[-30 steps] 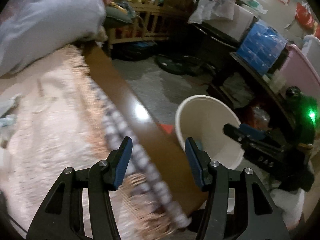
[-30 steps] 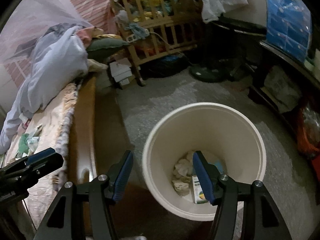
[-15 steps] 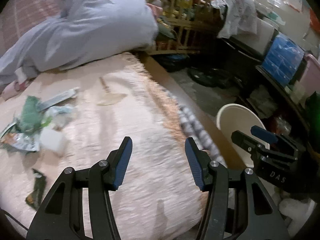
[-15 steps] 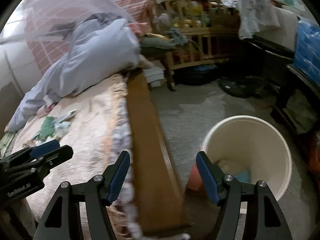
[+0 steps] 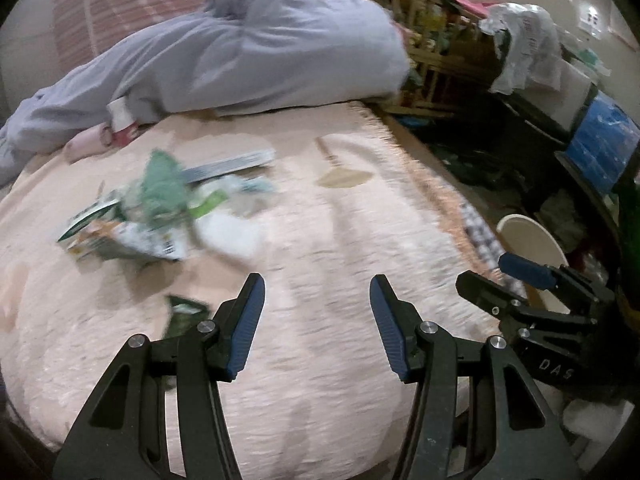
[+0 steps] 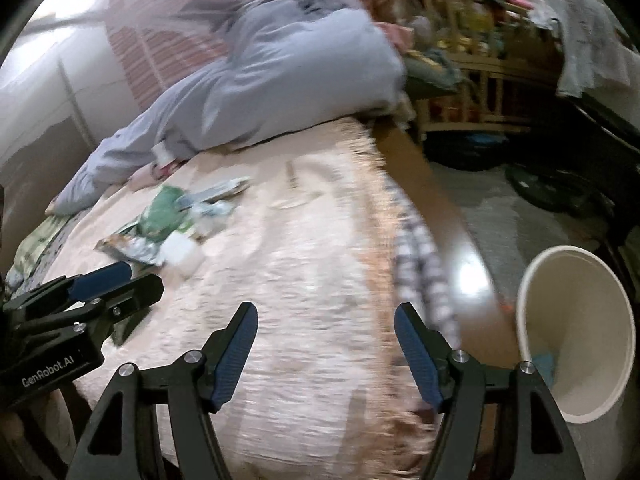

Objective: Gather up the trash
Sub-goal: 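Move both open tools back over the bed, then grasp the white sponge with the right tool while the left grasps the green packet, then carry the sponge and green packet to the bucket and release them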

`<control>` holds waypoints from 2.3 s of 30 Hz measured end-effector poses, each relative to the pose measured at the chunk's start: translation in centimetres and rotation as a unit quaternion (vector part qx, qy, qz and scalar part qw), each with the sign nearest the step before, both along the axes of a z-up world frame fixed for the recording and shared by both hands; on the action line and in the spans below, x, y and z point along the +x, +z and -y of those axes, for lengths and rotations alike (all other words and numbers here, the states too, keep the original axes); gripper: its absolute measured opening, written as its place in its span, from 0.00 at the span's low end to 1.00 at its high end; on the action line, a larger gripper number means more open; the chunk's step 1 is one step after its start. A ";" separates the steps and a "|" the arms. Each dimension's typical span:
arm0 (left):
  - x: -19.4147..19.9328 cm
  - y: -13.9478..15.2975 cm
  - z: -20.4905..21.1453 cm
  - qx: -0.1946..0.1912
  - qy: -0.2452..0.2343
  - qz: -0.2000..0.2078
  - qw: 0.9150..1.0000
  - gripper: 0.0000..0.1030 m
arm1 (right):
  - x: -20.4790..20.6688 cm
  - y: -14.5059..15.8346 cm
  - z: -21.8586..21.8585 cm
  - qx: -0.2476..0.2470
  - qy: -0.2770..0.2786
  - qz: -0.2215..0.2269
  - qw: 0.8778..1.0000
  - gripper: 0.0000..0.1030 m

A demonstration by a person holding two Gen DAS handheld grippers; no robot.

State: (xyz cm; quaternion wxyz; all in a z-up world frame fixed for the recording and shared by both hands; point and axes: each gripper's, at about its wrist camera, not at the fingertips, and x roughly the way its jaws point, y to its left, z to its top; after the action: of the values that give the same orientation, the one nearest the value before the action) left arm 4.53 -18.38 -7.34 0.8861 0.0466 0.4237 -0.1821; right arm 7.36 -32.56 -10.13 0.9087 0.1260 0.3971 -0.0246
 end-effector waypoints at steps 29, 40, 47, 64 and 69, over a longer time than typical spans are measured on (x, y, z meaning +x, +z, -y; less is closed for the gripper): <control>2.8 -6.5 -11.1 0.003 0.046 -0.095 0.994 0.52 | 14.3 -3.7 -13.6 -0.040 0.219 -0.039 0.974 0.73; 3.5 -7.7 -10.7 -0.014 0.032 -0.110 0.993 0.23 | 17.1 -6.4 -14.6 -0.028 0.229 -0.061 0.971 0.40; 2.9 -6.1 -9.5 -0.030 0.031 -0.092 0.995 0.16 | 12.6 -3.3 -12.1 -0.016 0.208 -0.018 0.978 0.39; 1.0 -2.9 -7.8 -0.064 0.014 -0.070 0.995 0.09 | 5.9 -1.0 -9.0 0.002 0.167 -0.001 0.986 0.39; 0.5 -1.9 -7.0 -0.067 0.006 -0.064 0.996 0.09 | 4.7 -0.1 -8.5 0.004 0.159 0.011 0.987 0.39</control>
State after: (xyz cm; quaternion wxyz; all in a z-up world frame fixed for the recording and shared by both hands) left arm 4.99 -11.42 -9.24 0.8595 -0.0270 0.4664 -0.2073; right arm 12.09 -24.10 -10.26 0.9047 0.0654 0.4024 0.1233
